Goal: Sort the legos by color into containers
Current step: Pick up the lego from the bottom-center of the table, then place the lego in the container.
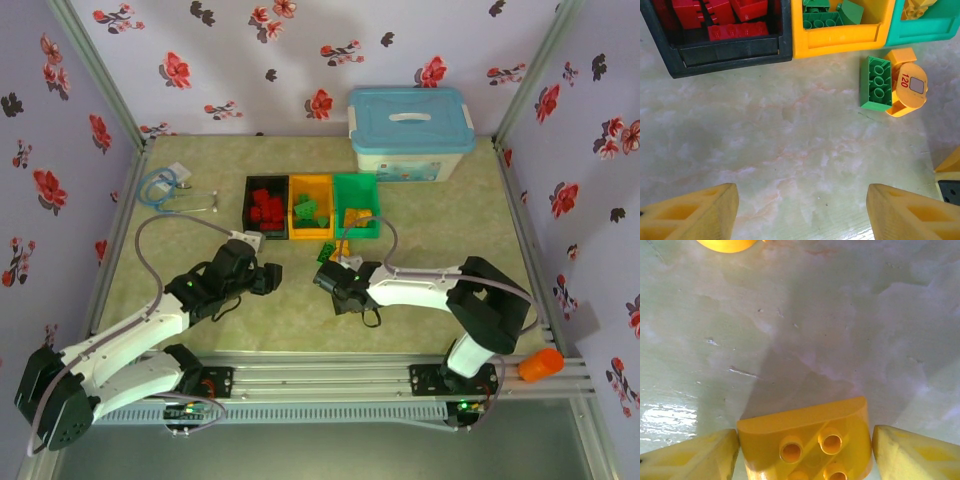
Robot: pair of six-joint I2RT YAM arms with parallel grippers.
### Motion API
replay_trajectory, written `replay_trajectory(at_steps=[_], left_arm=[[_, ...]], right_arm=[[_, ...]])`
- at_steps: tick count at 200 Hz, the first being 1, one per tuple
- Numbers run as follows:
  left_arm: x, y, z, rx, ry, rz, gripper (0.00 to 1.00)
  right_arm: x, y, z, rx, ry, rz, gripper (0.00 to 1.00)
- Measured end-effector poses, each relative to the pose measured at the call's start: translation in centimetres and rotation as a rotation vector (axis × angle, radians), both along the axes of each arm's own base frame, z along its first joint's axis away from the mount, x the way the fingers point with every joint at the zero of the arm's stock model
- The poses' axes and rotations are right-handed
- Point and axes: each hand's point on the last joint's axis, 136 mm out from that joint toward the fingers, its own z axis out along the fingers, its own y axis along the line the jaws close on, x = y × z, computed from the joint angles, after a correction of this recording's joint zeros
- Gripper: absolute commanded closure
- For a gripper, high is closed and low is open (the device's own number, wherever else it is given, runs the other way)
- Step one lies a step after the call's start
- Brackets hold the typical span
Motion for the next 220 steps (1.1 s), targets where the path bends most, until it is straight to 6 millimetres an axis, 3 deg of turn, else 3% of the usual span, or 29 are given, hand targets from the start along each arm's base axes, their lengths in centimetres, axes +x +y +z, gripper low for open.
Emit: replay_trajectory(at_steps=[78, 131, 169, 220], left_arm=[[0.0, 0.2, 0.4, -0.007, -0.013, 0.007, 0.33], [-0.1, 0.4, 0.8, -0.012, -0.021, 0.009, 0.33], [-0.5, 0.7, 1.0, -0.015, -0.019, 0.013, 0.33], [-1.2, 0.7, 1.1, -0.038, -0.01, 0.023, 0.34]], right_arm=[[0.0, 0.3, 0.3, 0.018, -0.002, -0.017, 0.47], [0.6, 0.9, 1.3, 0.05, -0.017, -0.017, 0.48], [3.5, 2.0, 5.1, 0.129, -0.081, -0.029, 0.47], [9.9, 0.6, 10.9, 0.224, -0.172, -0.095, 0.48]])
